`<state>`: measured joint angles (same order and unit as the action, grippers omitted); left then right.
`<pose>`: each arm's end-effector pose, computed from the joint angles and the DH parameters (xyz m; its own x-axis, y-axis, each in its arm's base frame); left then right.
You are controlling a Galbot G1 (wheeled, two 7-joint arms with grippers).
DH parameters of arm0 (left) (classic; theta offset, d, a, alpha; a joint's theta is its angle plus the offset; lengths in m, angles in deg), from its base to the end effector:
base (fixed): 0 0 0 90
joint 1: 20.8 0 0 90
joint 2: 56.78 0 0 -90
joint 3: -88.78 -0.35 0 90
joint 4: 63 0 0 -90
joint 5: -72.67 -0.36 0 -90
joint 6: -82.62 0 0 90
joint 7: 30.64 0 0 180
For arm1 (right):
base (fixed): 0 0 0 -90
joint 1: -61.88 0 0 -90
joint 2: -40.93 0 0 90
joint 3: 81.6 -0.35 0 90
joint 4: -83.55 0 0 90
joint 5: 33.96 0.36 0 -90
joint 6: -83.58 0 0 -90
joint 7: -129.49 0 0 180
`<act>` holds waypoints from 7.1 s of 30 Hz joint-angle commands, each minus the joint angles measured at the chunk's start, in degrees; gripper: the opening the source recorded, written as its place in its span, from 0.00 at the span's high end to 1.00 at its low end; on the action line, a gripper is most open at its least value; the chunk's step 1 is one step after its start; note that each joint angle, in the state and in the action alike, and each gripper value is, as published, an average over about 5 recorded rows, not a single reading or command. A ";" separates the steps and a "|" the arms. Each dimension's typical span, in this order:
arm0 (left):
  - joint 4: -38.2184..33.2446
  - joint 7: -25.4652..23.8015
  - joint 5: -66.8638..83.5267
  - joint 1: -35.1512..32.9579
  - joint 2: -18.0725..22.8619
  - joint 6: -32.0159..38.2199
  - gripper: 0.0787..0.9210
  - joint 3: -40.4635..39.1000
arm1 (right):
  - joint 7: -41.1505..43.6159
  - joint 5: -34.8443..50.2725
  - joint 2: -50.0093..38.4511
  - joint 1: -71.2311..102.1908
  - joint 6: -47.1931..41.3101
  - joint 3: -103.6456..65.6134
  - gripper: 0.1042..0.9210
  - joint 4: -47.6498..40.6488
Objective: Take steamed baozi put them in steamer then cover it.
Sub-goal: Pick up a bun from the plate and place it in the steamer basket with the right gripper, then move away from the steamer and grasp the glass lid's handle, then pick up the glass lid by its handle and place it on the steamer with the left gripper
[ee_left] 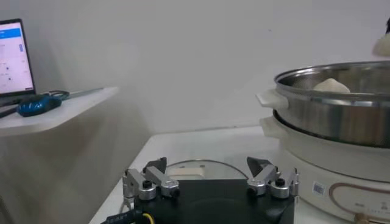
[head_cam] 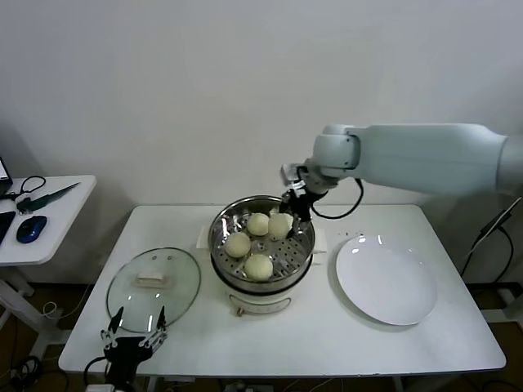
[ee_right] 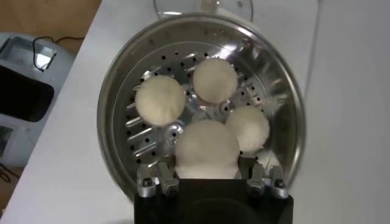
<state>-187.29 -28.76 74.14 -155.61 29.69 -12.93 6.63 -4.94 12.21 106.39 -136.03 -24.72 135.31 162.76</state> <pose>0.1073 0.0496 -0.3101 -0.9574 -0.1200 0.2629 -0.0900 0.9883 0.1232 0.5384 0.0839 -0.0492 -0.1656 -0.2639 0.9502 -0.9401 -0.2489 -0.2329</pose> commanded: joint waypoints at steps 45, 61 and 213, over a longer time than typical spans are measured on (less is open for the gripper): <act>-2.35 0.20 1.66 0.67 -1.15 -6.57 0.12 -0.45 | -33.85 11.58 -30.64 15.91 -1.29 -33.35 0.12 6.35; 1.82 -0.85 0.57 6.54 -6.16 -5.67 0.12 0.64 | -41.73 -7.38 -35.00 126.79 9.28 -138.61 0.12 21.12; 2.54 -20.93 -84.15 45.05 -15.24 -36.01 0.94 -40.85 | -43.90 -36.65 13.81 147.90 42.32 -135.29 0.12 20.28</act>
<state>-182.69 -39.94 5.62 -119.78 5.41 -38.84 -16.06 -48.28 -22.65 120.33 11.80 19.37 0.26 182.02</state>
